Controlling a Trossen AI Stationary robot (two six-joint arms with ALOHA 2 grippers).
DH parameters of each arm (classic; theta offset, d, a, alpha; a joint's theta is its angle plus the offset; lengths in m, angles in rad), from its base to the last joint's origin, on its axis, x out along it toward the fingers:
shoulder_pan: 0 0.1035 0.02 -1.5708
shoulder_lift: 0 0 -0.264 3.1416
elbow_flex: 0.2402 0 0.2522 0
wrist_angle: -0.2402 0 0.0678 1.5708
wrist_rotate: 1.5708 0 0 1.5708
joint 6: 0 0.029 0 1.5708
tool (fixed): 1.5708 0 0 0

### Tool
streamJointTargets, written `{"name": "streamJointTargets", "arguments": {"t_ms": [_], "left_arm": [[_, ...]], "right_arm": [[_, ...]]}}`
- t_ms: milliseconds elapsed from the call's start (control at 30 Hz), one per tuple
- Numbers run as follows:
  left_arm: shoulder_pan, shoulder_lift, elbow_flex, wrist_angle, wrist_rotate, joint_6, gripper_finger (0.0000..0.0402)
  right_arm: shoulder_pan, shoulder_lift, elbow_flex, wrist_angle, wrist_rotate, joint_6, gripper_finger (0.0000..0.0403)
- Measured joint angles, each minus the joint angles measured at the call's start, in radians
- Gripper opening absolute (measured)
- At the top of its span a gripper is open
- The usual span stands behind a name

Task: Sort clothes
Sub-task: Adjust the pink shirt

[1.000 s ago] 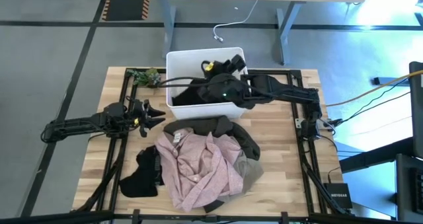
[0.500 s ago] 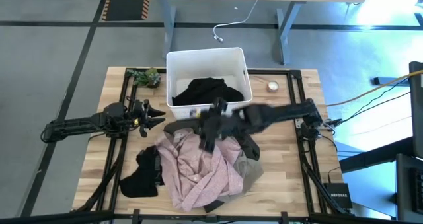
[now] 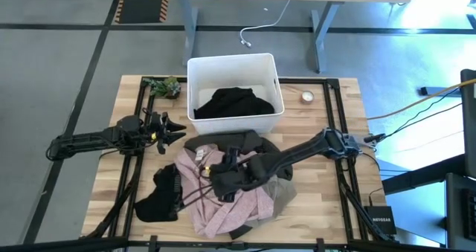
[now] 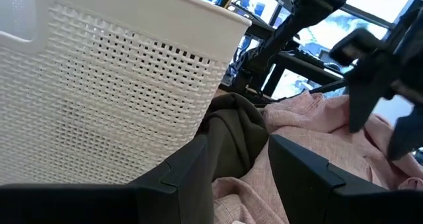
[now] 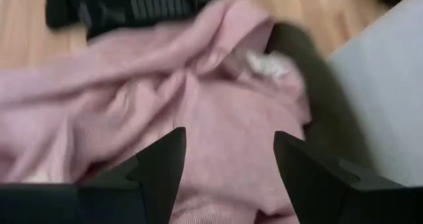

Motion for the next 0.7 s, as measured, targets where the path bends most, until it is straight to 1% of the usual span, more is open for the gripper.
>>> {"name": "streamJointTargets", "arguments": {"t_ms": [67, 133, 267, 400, 567, 700], "left_arm": [[0.000, 0.000, 0.000, 0.000, 0.000, 0.000, 0.0157], [0.000, 0.000, 0.000, 0.000, 0.000, 0.000, 0.0157], [0.000, 0.000, 0.000, 0.000, 0.000, 0.005, 0.0157], [0.000, 0.000, 0.000, 0.000, 0.000, -0.018, 0.0157], [0.000, 0.000, 0.000, 0.000, 0.000, -0.022, 0.0157], [-0.011, 0.000, 0.000, 0.000, 0.000, -0.016, 0.0157]], "right_arm": [[0.001, 0.001, 0.000, -0.072, -0.053, 0.032, 0.0246], [0.009, -0.002, 0.000, -0.165, -0.098, 0.105, 0.0246], [0.041, -0.014, 0.000, -0.362, -0.114, 0.271, 0.0246], [0.097, -0.018, 0.000, -0.516, -0.141, 0.385, 0.0246], [0.180, -0.029, 0.000, -0.514, -0.129, 0.435, 0.0242], [0.242, -0.031, -0.001, -0.520, -0.076, 0.470, 0.0221]]}}
